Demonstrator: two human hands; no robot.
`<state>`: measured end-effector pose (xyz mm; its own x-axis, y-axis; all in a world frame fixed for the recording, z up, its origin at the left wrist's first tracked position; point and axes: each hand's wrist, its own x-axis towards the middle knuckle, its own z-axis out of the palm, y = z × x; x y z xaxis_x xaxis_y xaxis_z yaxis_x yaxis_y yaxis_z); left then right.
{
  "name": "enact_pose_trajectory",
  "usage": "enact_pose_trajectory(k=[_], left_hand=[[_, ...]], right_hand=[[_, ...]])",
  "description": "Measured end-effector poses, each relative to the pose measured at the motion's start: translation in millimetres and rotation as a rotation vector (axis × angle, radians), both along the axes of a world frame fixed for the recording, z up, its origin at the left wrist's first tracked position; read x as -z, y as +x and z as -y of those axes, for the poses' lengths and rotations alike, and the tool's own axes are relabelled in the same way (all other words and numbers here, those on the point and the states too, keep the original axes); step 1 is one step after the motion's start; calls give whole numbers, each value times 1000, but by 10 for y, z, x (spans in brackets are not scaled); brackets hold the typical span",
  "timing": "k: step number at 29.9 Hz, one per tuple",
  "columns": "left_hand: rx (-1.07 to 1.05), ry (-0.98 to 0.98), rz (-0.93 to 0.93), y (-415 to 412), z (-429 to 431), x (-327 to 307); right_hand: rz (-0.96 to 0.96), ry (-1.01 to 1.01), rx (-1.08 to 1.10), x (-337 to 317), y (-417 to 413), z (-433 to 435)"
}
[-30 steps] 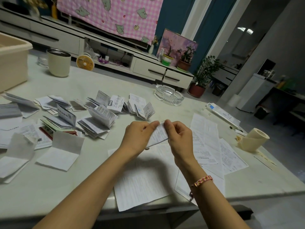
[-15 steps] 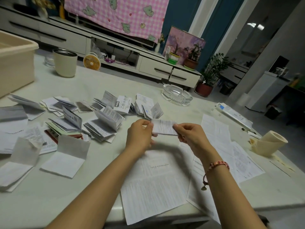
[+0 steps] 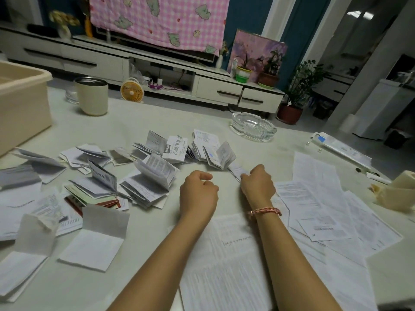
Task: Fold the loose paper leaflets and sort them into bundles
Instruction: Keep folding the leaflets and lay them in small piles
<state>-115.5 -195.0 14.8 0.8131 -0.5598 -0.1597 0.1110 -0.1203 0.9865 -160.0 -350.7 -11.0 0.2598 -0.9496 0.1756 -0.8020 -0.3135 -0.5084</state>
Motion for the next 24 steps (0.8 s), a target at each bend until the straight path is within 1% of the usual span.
enact_pose_trajectory(k=[1, 3, 5, 6, 8, 9, 11, 13, 17, 20, 22, 24], left_hand=[[2, 8, 6, 6, 10, 13], [16, 17, 26, -28, 32, -4], [37, 17, 45, -59, 34, -20], [54, 16, 60, -83, 33, -30], [83, 20, 90, -123, 15, -54], [98, 21, 104, -156, 1, -68], [117, 25, 119, -192, -24, -87], [148, 37, 131, -247, -45, -102], [228, 52, 173, -393, -81, -117], [295, 31, 180, -480, -88, -139], [313, 12, 169, -509, -96, -152], [329, 5, 155, -537, -110, -156]], right_hand=[[-66, -32, -6, 23, 12, -23], [-107, -41, -25, 11, -3, -34], [5, 34, -69, -55, -23, -11], [108, 60, -81, -125, -65, 12], [287, 50, -109, -313, -185, 65], [340, 38, -124, -420, -291, 83], [363, 57, -172, -572, -483, 134], [274, 94, -209, -641, -736, 156], [-49, 222, -195, -572, -1232, 150], [-152, 274, -163, -402, -1460, 82], [-258, 273, -141, -270, -1495, 40], [-386, 175, -104, -176, -1521, 14]])
